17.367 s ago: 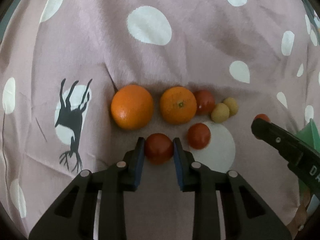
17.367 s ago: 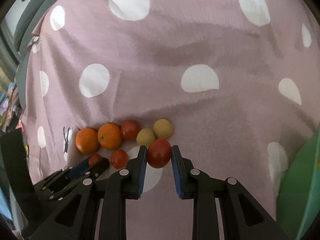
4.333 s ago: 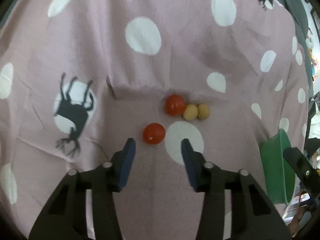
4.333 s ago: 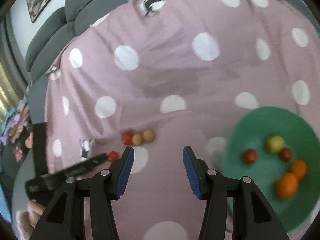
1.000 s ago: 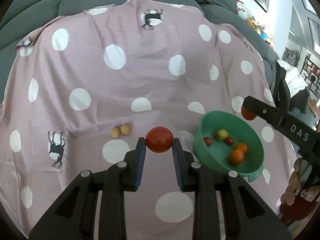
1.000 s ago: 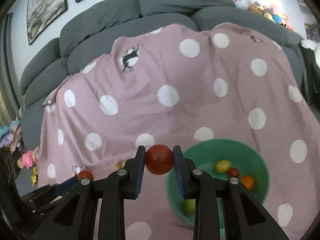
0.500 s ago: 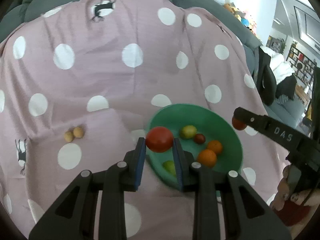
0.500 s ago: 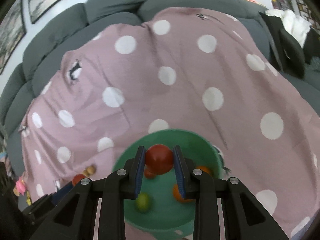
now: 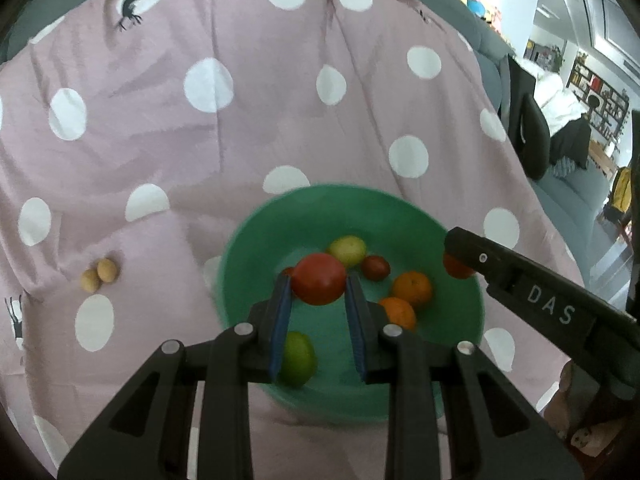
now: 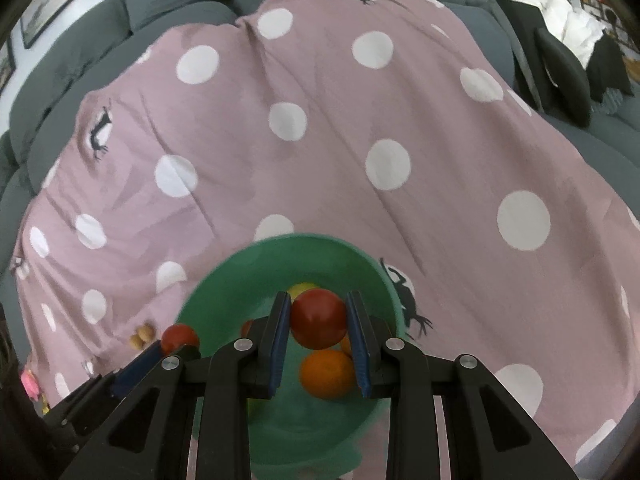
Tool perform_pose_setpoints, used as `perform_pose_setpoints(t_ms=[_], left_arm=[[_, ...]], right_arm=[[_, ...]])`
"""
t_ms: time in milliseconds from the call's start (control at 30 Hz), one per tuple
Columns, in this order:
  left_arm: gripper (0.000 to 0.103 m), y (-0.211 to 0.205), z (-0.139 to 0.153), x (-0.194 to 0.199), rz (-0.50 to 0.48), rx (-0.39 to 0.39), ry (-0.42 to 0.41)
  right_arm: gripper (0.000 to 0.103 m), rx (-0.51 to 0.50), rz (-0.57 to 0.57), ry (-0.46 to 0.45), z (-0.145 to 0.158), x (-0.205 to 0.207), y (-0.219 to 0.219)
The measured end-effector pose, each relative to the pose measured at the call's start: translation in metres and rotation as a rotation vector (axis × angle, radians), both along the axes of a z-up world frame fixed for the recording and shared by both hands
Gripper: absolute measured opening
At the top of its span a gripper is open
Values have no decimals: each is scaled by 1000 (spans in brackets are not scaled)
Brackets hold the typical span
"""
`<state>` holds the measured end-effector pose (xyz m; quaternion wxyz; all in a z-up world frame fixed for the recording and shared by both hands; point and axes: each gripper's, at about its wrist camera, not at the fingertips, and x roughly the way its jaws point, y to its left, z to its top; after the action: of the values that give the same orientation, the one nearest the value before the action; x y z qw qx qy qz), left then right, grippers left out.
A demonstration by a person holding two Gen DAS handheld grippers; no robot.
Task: Organize fruits
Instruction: 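Carry the tomato in the left tool while the right tool carries its tomato over the bowl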
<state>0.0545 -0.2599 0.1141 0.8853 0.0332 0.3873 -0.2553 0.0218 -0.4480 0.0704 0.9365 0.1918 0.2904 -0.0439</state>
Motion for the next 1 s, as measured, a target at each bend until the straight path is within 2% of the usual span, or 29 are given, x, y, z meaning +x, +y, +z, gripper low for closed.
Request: perform_pose_setpoints(t_ms=[367,533,1000], left_arm=[[27,-8,-12,5,-5,55,5],[27,-10,-14,6,-5,67,10],[28,-5,-14,4,-13,66,19]], right_arm=[[30,-5,-12,65,-13,9,-6],[30,-39,-17,89,-16,13,-2],[30,-90,-21,116,-20,14,3]])
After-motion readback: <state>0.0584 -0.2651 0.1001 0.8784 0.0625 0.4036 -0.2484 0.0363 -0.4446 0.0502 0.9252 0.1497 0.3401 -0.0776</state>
